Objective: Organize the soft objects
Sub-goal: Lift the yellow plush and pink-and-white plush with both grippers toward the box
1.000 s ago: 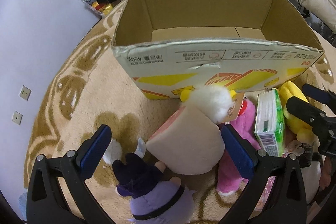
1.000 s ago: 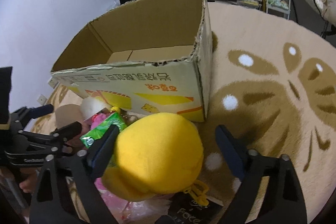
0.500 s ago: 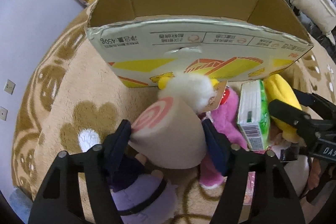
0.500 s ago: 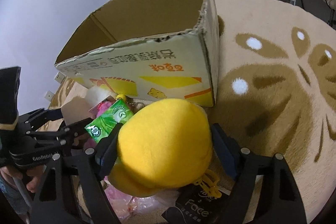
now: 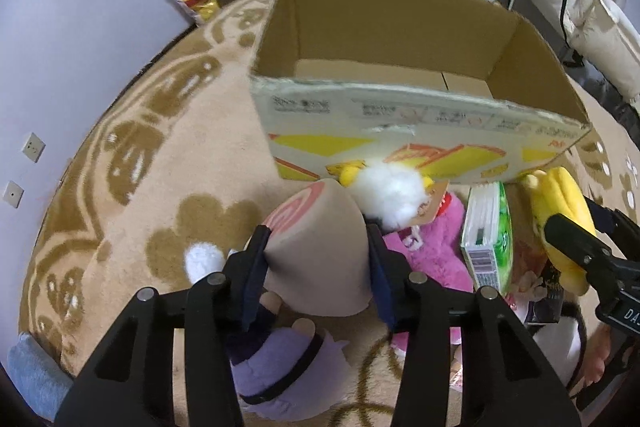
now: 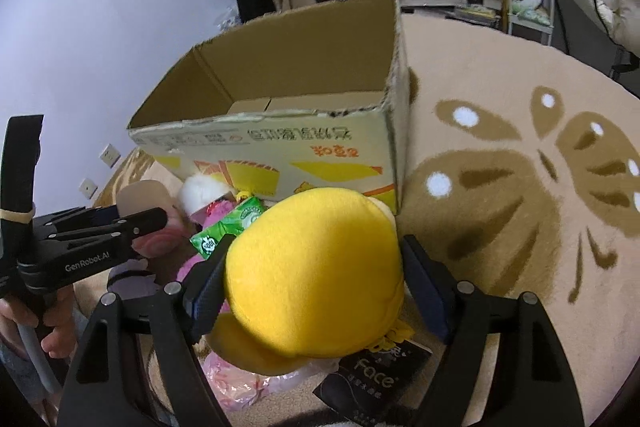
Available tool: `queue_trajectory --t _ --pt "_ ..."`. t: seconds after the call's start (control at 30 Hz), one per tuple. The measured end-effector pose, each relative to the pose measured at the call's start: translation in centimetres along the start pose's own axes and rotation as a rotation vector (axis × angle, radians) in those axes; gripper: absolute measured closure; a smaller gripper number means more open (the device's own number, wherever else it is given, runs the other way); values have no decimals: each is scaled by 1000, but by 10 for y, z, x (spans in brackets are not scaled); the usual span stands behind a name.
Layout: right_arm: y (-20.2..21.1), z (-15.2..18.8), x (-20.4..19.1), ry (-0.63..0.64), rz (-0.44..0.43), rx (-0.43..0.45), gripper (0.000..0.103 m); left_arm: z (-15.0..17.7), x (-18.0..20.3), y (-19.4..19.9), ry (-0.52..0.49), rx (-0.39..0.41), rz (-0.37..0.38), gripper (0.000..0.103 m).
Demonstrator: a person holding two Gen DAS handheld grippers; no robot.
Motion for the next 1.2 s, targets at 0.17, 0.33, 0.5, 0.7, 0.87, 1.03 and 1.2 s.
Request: queue_trajectory --t 0.17,0.33,0.5,0.7,0.87,1.03,1.2 --pt "20 -5 5 27 15 50 19 -5 -13 6 38 36 11 58" --pt "30 -3 7 21 18 58 19 -6 -18 13 73 55 57 57" --pt "35 -1 4 42 26 72 19 -3 -22 19 77 70 36 56" --pt "35 3 2 53 31 62 19 -1 -21 15 68 58 28 49" --pt "33 6 0 63 33 52 19 1 -20 8 49 51 -13 45" --pt "29 9 0 65 38 36 18 0 -22 4 24 55 -69 45" --pt "24 11 2 63 47 23 18 -1 -18 2 10 54 -30 60"
Point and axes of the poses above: each gripper's, at about its wrist camera, not at the fingertips, and y roughly against the way its jaws point, x to its right, z to its underside, the point moved 6 cm from there along -y, roughly the way its jaws point, and after that the axes turned 3 degrees about -y, right-handed, at the moved point
